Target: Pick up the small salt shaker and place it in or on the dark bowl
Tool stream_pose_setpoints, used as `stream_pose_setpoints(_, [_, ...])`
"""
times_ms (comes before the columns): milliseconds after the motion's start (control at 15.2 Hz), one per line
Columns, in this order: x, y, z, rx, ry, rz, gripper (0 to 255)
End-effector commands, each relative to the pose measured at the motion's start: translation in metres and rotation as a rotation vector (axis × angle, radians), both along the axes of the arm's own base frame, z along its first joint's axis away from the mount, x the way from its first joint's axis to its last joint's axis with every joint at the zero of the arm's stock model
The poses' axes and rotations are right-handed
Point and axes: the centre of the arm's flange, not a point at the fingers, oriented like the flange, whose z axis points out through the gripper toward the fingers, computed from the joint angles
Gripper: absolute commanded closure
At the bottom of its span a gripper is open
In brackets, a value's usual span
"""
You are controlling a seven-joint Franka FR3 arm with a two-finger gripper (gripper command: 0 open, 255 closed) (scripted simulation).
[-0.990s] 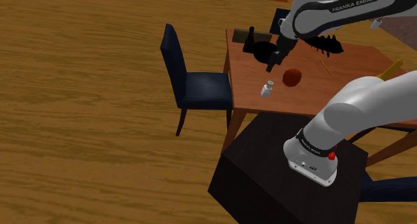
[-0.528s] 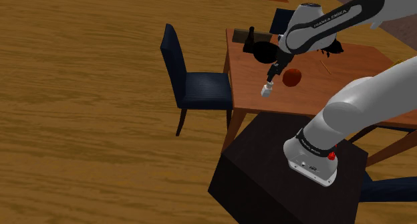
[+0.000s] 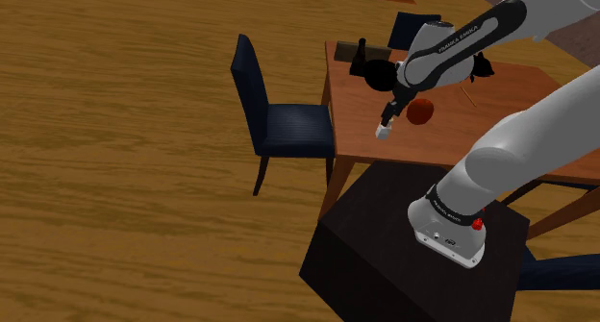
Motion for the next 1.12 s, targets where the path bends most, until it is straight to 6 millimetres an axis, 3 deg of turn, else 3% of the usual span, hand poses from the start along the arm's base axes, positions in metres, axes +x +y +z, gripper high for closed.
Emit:
stream_pose_setpoints(0, [0.0001, 0.0004, -0.0026, 0.000, 0.000, 0.000, 0])
stream_pose_setpoints(330, [0.0002, 0.0004, -0.0026, 0.000, 0.000, 0.000, 0])
stream_pose_setpoints(396, [0.0002, 0.0004, -0.0026, 0.000, 0.000, 0.000, 255])
stream_pose_setpoints(1056, [0.0002, 0.0004, 0.0027, 0.000, 0.000, 0.000, 255])
